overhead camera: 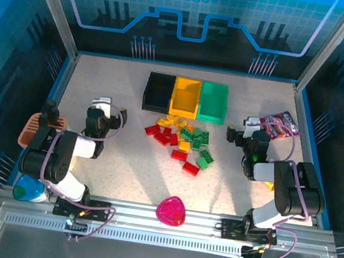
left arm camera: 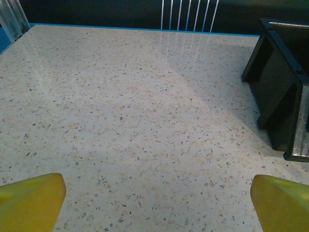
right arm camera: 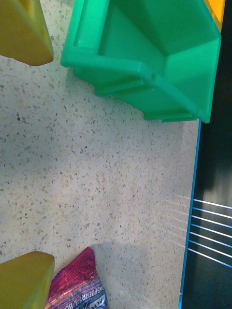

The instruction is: Sort the legos into containers by color

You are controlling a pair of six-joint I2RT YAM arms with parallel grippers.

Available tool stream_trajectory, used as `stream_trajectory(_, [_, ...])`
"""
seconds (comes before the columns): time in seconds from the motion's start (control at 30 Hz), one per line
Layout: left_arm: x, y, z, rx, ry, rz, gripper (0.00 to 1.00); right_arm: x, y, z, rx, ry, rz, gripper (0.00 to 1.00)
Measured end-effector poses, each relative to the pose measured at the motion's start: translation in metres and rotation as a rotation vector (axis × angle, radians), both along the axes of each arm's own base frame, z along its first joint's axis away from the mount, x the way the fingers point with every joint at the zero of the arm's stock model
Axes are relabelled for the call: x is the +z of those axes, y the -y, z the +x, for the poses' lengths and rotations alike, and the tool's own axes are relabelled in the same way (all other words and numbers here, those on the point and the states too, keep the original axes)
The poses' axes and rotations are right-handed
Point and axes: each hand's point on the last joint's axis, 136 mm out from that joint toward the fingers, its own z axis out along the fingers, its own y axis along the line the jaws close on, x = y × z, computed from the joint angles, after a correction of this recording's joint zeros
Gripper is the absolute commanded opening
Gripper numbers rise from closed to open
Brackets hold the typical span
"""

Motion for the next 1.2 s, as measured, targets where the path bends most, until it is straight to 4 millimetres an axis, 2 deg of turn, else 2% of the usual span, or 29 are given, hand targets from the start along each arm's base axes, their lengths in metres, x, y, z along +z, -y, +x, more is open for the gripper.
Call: stream_trajectory(1.2, [0.0, 0.0, 0.0, 0.0, 0.0, 0.0, 0.99, 0.0, -0.0025, 0.0, 0.014, 0.0, 0.005, 1.0])
